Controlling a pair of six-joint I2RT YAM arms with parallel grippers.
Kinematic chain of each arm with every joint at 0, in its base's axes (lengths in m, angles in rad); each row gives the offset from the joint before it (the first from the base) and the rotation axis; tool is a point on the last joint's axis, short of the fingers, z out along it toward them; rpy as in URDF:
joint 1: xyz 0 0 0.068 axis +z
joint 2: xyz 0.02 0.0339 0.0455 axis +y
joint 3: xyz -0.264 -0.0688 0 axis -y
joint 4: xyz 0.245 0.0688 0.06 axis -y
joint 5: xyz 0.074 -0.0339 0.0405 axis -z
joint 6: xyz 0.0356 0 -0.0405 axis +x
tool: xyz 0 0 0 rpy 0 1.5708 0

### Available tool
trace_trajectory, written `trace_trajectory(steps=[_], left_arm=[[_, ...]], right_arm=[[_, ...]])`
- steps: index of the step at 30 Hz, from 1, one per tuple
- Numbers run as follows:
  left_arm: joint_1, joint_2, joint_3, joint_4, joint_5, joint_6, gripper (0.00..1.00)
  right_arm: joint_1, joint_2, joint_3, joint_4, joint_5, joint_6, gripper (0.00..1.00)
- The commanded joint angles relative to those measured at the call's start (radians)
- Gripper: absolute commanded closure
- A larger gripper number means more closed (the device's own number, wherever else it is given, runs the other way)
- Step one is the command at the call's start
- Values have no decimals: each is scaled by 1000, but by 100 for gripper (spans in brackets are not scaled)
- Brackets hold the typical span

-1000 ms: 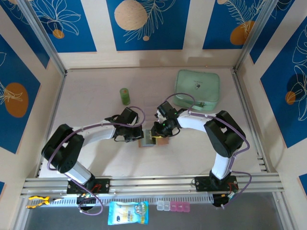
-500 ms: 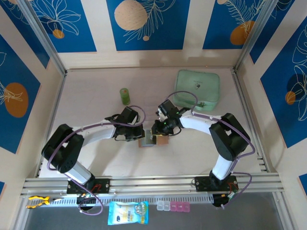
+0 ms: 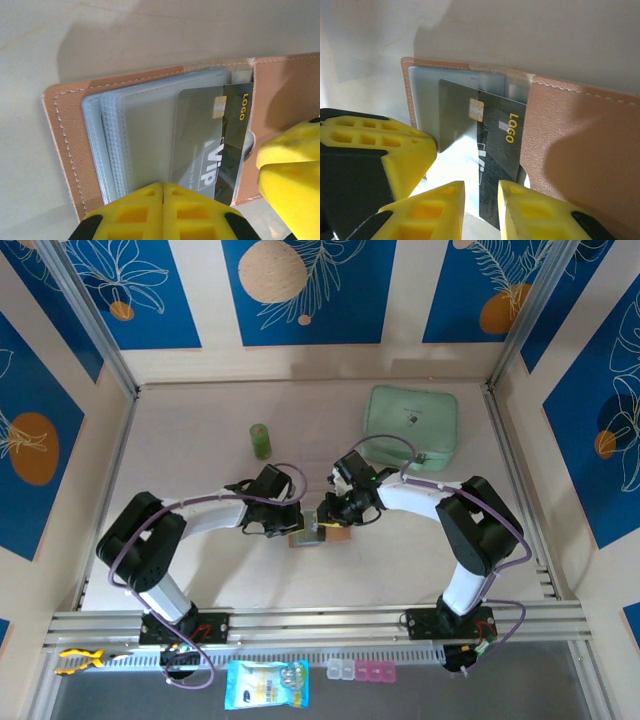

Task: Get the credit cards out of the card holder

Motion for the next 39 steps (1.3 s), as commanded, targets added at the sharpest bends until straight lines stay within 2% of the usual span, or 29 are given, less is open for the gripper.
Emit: trace_trajectory(steps=[1, 13, 18, 23, 28, 39], left_arm=[[-11, 19, -14, -29, -20, 19, 98], [-10, 15, -28, -38, -31, 15, 98], [-10, 9, -30, -34, -31, 8, 98], [-9, -17, -28, 6, -4, -8, 97], [-9, -25, 41, -35, 7, 14, 97], [-9, -4, 26, 15, 34, 9, 97]], right_arm=[[-18, -6, -25, -13, -1, 15, 73], [-60, 31, -68, -1, 3, 50, 62], [-66, 29, -54, -21, 7, 57, 61], [-63, -28, -49, 28, -68, 71, 61], [-47, -54, 3, -20, -69, 63, 61], [-40, -23, 20, -4, -100, 61, 61]])
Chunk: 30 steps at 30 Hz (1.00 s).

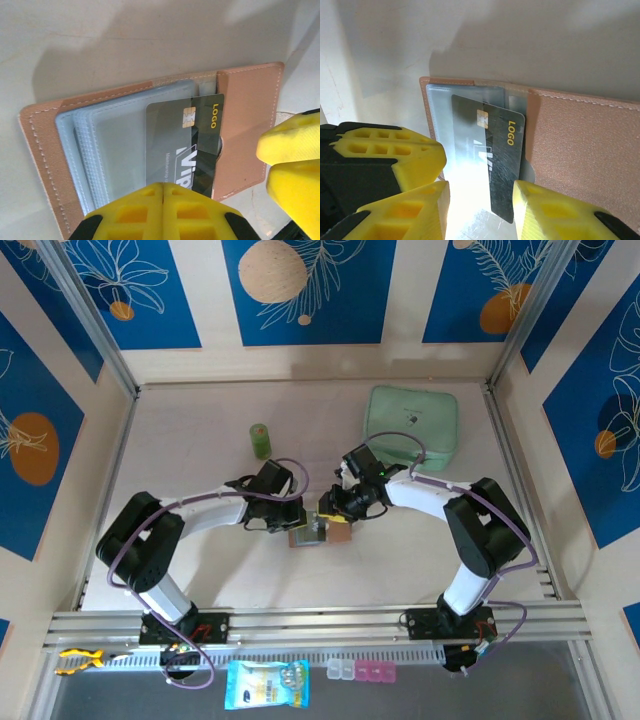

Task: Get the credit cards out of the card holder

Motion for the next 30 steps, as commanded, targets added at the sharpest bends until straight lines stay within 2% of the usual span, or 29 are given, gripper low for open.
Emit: trace_trajectory(steps=[1, 17, 30], left_arm=[[-9, 5, -12, 12, 20, 11, 97], [-8, 25, -29, -83, -52, 45, 98], [-8, 30, -32, -82, -52, 44, 98]], right_arm=[[9, 13, 19, -4, -55, 3, 61], [68, 97, 51, 0, -139, -21, 60], [64, 109, 94, -101, -15, -58, 61]])
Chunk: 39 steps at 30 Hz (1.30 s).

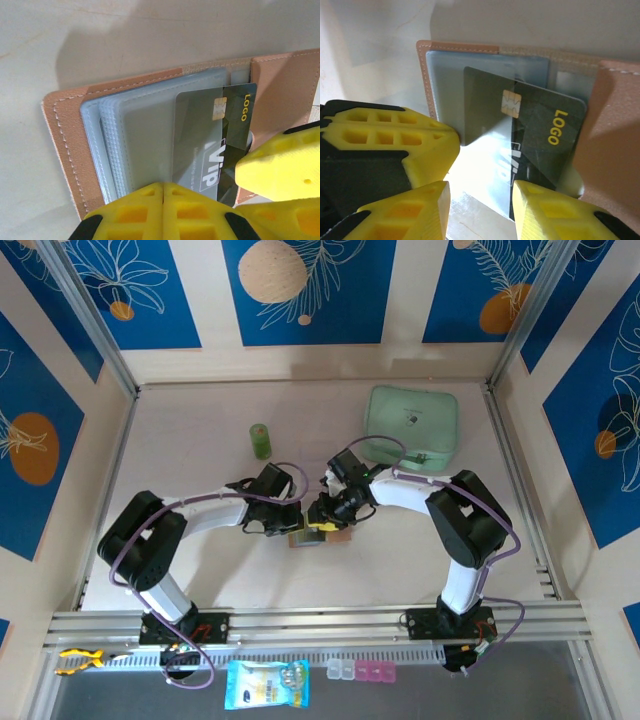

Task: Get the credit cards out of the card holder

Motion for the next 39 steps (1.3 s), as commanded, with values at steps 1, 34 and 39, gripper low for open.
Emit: trace_trajectory(steps=[1, 34, 39], left_arm=[[-8, 19, -13, -57, -31, 15, 98], [-26, -33, 52, -47, 54, 1, 95], [-30, 2, 31, -50, 40, 6, 96]], right_arm=[[-4, 4, 21, -50, 21, -24, 61], [2, -74, -53, 28, -72, 5, 61], [10, -42, -53, 28, -81, 5, 61]])
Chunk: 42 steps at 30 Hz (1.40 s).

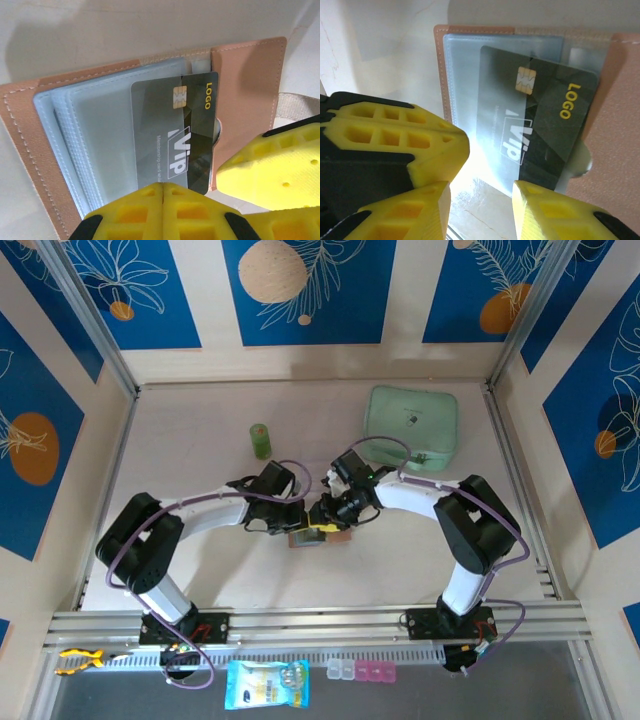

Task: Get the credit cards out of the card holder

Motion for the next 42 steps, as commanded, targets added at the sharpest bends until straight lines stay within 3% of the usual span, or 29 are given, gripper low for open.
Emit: trace_trajectory(steps=[1, 21, 42], left_arm=[[-11, 24, -4, -32, 0, 8, 97], [-10, 52, -8, -79, -38, 37, 97], [-19, 13, 63, -48, 24, -14, 97]], right_arm=[[7, 21, -10, 10, -51, 8, 61], [-9, 57, 25, -47, 47, -16, 62], [-71, -23, -48, 20, -6, -5, 61]])
